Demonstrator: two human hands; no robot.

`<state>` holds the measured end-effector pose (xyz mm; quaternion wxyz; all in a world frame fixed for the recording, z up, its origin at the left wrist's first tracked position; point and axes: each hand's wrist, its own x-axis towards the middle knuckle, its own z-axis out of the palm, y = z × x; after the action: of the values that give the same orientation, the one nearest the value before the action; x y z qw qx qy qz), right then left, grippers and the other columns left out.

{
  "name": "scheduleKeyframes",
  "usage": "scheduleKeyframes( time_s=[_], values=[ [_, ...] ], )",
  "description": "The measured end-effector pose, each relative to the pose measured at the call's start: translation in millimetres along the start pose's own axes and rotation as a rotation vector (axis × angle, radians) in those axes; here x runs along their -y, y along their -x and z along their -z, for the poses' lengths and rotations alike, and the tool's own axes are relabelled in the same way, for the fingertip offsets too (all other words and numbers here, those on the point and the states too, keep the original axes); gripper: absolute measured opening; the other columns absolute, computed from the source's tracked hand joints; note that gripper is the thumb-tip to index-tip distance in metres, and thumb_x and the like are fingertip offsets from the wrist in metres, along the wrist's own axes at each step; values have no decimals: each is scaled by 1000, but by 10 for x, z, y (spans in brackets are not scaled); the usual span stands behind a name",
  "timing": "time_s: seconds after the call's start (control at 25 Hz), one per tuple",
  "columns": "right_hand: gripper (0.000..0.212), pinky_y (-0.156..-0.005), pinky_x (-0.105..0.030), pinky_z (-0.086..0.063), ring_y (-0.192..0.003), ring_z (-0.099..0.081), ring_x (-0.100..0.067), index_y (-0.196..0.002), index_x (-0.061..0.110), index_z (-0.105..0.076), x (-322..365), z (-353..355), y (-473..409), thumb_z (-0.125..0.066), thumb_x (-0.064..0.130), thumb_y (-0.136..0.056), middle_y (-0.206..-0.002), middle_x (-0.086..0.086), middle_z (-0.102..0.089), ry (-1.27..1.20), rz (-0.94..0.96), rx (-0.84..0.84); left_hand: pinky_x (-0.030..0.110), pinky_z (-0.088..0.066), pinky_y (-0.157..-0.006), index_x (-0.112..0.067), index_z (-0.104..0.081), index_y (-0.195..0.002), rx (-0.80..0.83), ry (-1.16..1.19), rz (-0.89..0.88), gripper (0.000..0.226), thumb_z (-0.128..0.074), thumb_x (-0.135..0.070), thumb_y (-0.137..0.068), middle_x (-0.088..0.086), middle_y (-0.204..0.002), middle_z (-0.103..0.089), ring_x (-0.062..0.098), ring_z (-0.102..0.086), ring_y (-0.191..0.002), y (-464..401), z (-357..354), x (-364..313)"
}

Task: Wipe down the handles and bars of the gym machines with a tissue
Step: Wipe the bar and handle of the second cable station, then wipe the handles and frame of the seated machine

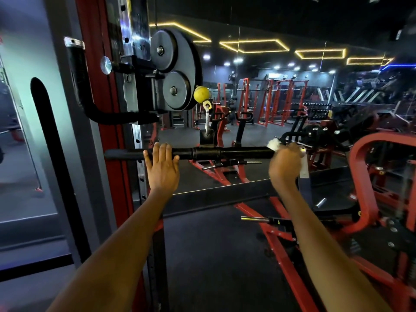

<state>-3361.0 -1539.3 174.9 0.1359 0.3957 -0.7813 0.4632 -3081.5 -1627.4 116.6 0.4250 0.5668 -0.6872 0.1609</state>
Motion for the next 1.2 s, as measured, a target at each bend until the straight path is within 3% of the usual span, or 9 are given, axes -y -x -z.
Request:
scheduleKeyframes(
  time_s=[0.16, 0.24, 0.36, 0.56, 0.64, 0.76, 0.84, 0.96, 1.2],
  values=[
    [33, -88, -25, -45, -113, -53, -23, -129, 4, -49, 600, -258, 533, -45, 11, -97, -131, -14, -48, -85, 356, 192, 47, 10, -117, -7, -31, -147, 46, -43, 18, 53, -22, -35, -104, 11, -155, -29, 26, -8, -148, -22, 17, -30],
    [34, -82, -17, -44, -109, -54, -24, -130, 5, -49, 606, -294, 588, -47, 7, -95, -129, -13, -48, -96, 404, 221, 47, 9, -117, -8, -28, -149, 59, -10, 1, 54, -20, -37, -104, 9, -158, -24, 25, -5, -149, -20, 53, -36],
    [31, -69, -9, -35, -106, -54, -30, -122, 1, -54, 310, -205, 492, -53, 4, -92, -124, -17, -47, -138, 293, 305, 46, 2, -118, -7, -28, -150, 4, 78, -115, 61, -18, -44, -102, 9, -159, -22, 25, -8, -149, 119, 140, -123],
    [23, -79, -45, -53, -89, -64, -36, -105, 5, -63, -140, 57, 590, -54, -5, -86, -105, -19, -64, -166, 177, 380, 43, -3, -119, -5, -33, -147, 133, 138, -254, 60, -23, -41, -100, 11, -156, -29, 26, -13, -148, 576, 300, -551],
    [22, -84, -42, -48, -98, -61, -37, -107, 1, -61, -280, 217, 693, -48, -1, -89, -105, -20, -64, -140, 76, 380, 41, -2, -119, -4, -32, -147, 241, 150, -259, 54, -34, -34, -102, 13, -155, -29, 27, -13, -148, 793, 383, -691],
    [33, -93, -44, -40, -110, -54, -37, -125, 3, -50, -489, 562, 934, -40, 10, -95, -116, -24, -58, -48, 43, 490, 41, -11, -118, -4, -35, -145, 377, 154, -248, 50, -41, -30, -102, 13, -152, -35, 27, -20, -145, 1162, 504, -878],
    [30, -96, -42, -41, -110, -53, -38, -120, 2, -54, -644, 736, 1069, -48, 10, -91, -123, -27, -53, 68, 46, 501, 41, -17, -117, -5, -40, -141, 425, 149, -238, 49, -41, -32, -101, 12, -147, -41, 28, -27, -142, 1382, 594, -1012],
    [28, -91, -39, -46, -105, -57, -39, -112, 0, -58, -915, 1025, 1284, -57, 4, -84, -118, -27, -56, 38, -1, 441, 40, -20, -116, -7, -41, -141, 493, 157, -238, 48, -41, -34, -101, 10, -144, -45, 27, -31, -139, 1707, 671, -1227],
    [32, -80, -36, -47, -99, -61, -36, -95, 2, -67, -1381, 1692, 1656, -56, 31, -89, -103, -22, -65, 220, -52, 453, 34, -25, -110, -12, -44, -139, 657, 156, -259, 44, -43, -33, -100, 6, -142, -48, 24, -42, -131, 2224, 870, -1774]
  ],
)
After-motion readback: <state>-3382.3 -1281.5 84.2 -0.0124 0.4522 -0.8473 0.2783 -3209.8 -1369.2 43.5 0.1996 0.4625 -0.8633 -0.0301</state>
